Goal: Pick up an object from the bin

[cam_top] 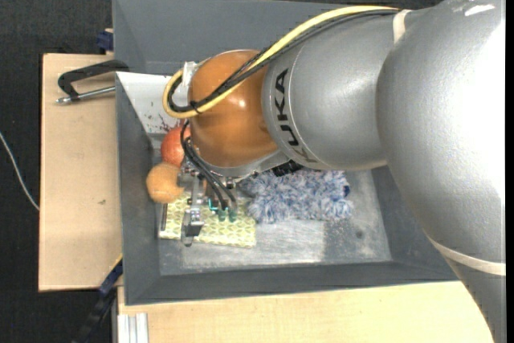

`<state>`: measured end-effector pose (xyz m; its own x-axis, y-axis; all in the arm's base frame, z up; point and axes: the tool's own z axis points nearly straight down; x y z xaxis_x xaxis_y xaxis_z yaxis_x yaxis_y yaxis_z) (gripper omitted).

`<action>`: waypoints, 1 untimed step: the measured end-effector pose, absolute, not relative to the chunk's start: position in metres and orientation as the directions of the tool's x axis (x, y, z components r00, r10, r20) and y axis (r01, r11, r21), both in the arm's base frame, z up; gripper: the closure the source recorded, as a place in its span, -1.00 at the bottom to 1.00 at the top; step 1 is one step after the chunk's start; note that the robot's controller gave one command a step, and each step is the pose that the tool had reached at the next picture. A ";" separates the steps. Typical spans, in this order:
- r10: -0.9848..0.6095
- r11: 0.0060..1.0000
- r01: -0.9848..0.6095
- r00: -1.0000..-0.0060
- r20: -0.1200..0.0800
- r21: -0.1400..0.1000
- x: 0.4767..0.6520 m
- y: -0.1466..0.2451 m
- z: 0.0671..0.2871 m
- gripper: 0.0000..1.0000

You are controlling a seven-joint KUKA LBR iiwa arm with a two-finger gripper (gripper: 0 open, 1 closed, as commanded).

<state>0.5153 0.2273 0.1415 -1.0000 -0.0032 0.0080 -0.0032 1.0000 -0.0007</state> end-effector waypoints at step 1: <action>-0.001 1.000 -0.001 -1.000 0.000 0.002 0.518 0.226 0.146 -1.00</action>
Offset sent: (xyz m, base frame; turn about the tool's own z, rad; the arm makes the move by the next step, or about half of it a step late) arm -0.0091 -0.0042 -0.0715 0.2214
